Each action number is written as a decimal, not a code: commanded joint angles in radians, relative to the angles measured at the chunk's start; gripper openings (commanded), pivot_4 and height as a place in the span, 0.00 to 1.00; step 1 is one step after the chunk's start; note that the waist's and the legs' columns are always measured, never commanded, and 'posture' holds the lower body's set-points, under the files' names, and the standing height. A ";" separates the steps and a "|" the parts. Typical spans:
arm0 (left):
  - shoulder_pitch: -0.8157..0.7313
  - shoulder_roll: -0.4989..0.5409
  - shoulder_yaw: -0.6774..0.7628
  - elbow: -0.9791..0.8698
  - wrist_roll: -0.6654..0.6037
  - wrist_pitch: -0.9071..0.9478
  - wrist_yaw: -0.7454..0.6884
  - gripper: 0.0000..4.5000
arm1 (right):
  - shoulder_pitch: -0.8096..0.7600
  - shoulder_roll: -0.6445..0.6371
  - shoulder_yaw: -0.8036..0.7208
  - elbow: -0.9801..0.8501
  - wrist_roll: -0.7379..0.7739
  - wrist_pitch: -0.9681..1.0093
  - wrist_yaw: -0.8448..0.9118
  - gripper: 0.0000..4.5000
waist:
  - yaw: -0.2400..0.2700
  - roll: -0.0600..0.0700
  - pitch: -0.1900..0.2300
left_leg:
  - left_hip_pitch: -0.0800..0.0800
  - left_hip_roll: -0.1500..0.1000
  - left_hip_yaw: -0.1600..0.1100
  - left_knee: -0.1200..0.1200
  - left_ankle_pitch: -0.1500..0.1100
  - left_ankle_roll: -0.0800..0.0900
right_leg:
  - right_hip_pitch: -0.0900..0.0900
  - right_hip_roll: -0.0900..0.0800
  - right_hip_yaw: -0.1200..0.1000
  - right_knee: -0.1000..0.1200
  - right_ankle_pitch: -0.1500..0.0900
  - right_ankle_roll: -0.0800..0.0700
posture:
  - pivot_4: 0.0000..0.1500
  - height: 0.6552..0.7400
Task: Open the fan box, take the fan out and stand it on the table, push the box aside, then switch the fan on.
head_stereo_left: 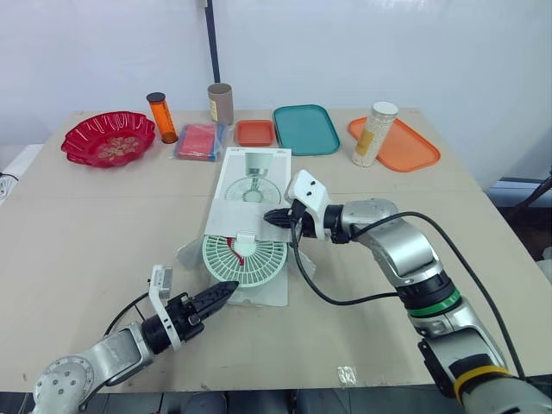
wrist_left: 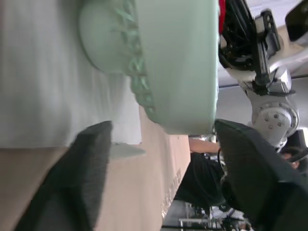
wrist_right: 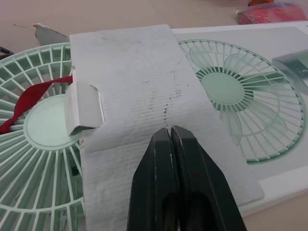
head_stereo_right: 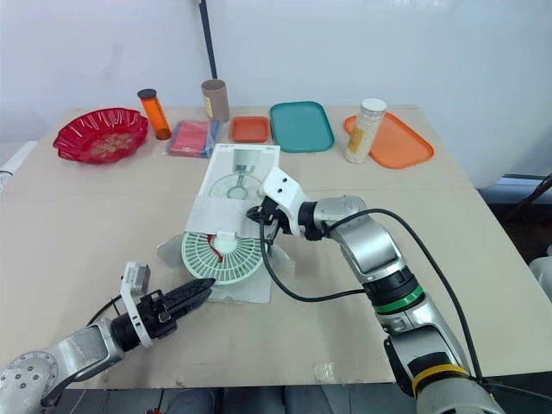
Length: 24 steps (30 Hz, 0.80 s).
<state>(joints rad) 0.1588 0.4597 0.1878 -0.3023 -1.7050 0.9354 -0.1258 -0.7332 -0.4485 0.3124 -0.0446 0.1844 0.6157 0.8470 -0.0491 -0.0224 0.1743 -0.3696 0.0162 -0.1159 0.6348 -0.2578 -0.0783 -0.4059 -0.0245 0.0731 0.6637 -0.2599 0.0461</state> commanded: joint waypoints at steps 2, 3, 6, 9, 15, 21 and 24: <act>0.001 0.020 0.060 0.009 -0.008 -0.025 -0.021 0.96 | 0.005 0.009 0.010 0.008 -0.016 -0.001 0.002 0.00 | 0.000 0.000 0.000 | 0.000 0.000 0.000 0.000 0.000 0.000 | 0.000 0.000 0.000 0.000 0.000 0.000 | 1.00 1.00; -0.004 0.019 0.065 0.018 -0.015 -0.029 -0.018 0.96 | 0.004 0.010 0.010 0.010 -0.017 -0.002 0.002 0.00 | 0.000 0.000 0.000 | 0.000 0.000 0.000 0.000 0.000 0.000 | 0.000 0.000 0.000 0.000 0.000 0.000 | 1.00 1.00; -0.022 0.011 0.062 0.034 -0.016 -0.031 -0.017 0.96 | 0.002 0.015 0.011 0.016 -0.020 -0.006 0.001 0.00 | 0.000 0.000 0.000 | 0.000 0.000 0.000 0.000 0.000 0.000 | 0.000 0.000 0.000 0.000 0.000 0.000 | 1.00 1.00; -0.050 -0.009 0.050 0.050 -0.022 -0.034 -0.007 0.96 | 0.001 0.017 0.013 0.018 -0.025 -0.010 -0.001 0.00 | 0.000 0.000 0.000 | 0.000 0.000 0.000 0.000 0.000 0.000 | 0.000 0.000 0.000 0.000 0.000 0.000 | 1.00 1.00; -0.117 -0.049 0.024 0.100 -0.015 -0.021 0.014 0.96 | 0.000 0.017 0.010 0.018 -0.032 -0.009 0.000 0.00 | 0.000 0.000 0.000 | 0.000 0.000 0.000 0.000 0.000 0.000 | 0.000 0.000 0.000 0.000 0.000 0.000 | 1.00 1.00; -0.171 -0.094 0.004 0.116 -0.005 -0.032 0.056 0.90 | 0.003 0.015 0.006 0.009 -0.036 -0.003 -0.002 0.00 | 0.002 0.000 0.000 | 0.000 0.000 0.000 0.000 0.000 0.000 | 0.000 0.000 0.000 0.000 0.000 0.000 | 1.00 1.00; -0.177 -0.107 0.010 0.111 -0.011 -0.035 0.066 0.70 | 0.006 0.011 0.006 0.006 -0.040 -0.004 -0.002 0.00 | 0.001 0.000 0.000 | 0.000 0.000 0.000 0.000 0.000 0.000 | 0.000 0.000 0.000 0.000 0.000 0.000 | 1.00 1.00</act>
<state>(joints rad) -0.0173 0.3588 0.1917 -0.1757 -1.7069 0.9092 -0.0628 -0.7334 -0.4331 0.3115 -0.0360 0.1592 0.6035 0.8458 -0.0480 -0.0225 0.1744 -0.3700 0.0158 -0.1162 0.6348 -0.2577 -0.0785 -0.4058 -0.0248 0.0729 0.6637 -0.2599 0.0464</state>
